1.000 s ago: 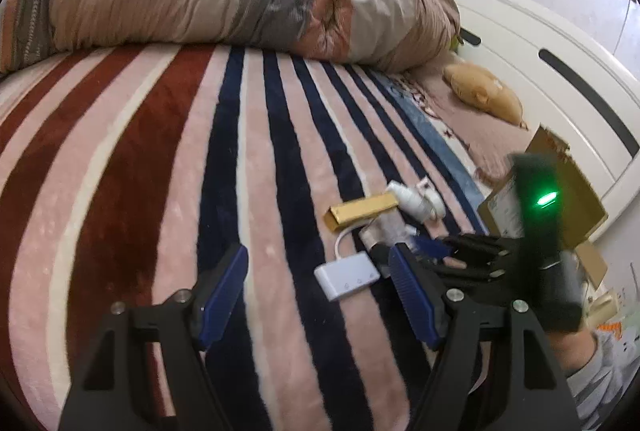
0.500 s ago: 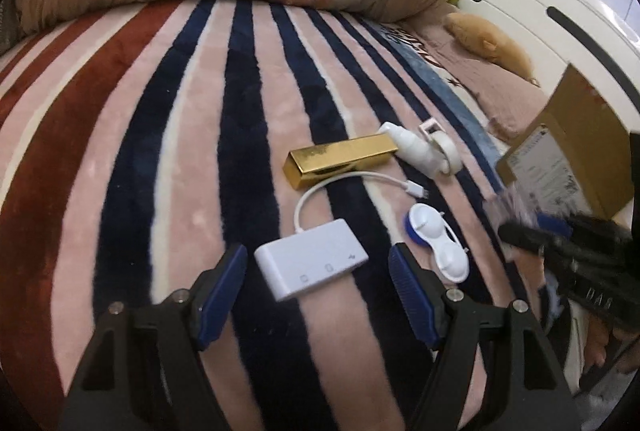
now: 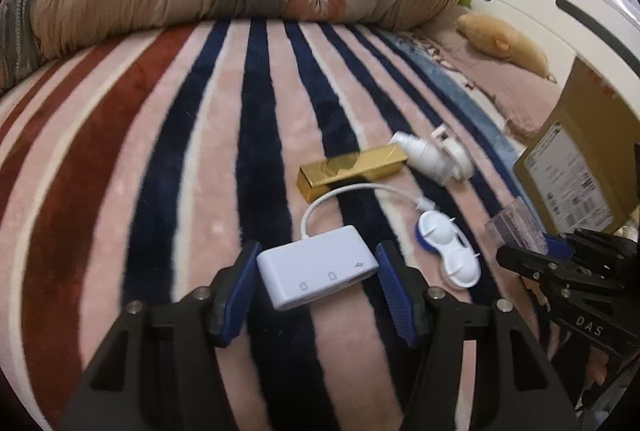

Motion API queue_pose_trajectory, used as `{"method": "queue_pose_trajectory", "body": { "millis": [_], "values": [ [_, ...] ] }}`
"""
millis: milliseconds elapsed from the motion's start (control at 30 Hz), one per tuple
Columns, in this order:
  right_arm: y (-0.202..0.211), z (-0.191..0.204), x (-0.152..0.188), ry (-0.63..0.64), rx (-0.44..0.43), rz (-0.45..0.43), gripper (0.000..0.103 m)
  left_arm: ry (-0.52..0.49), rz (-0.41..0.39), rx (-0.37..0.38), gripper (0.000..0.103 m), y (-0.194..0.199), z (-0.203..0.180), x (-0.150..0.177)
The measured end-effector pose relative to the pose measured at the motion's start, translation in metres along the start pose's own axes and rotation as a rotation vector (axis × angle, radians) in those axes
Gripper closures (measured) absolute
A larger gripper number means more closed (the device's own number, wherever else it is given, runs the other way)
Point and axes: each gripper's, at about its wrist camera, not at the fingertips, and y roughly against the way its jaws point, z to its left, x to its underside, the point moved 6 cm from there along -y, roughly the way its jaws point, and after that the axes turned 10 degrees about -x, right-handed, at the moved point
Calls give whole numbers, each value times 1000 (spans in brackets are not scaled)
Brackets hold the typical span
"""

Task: Organize rigid objects
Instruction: 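Grasp the white USB hub with the left gripper while the right gripper grasps the clear bottle, then lower the USB hub into the box with the left gripper while the right gripper drops the clear bottle in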

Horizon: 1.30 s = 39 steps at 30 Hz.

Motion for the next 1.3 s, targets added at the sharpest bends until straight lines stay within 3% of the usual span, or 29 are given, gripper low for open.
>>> {"method": "queue_pose_trajectory", "body": {
  "millis": [167, 367, 467, 567, 767, 900, 1000, 1300],
  "values": [
    [39, 24, -23, 71, -56, -104, 80, -1, -96, -1, 47, 50, 8, -17],
    [123, 43, -52, 144, -142, -289, 80, -47, -255, 25, 47, 123, -8, -53],
    [167, 27, -60, 132, -90, -380, 80, -85, -322, 69, 47, 151, -30, -72],
    [201, -9, -58, 99, 26, -434, 80, -123, -370, 130, 47, 171, -63, -89],
    [202, -97, -25, 22, 260, -325, 80, -240, -397, 271, 47, 188, -160, -110],
    [181, -132, -5, -13, 240, -246, 80, -321, -353, 308, 47, 176, -221, -115],
    [171, -141, -1, 5, 272, -222, 80, -381, -296, 306, 47, 153, -259, -117],
    [179, -149, 11, -1, 250, -251, 80, -448, -211, 280, 47, 121, -292, -114]
  ]
}}
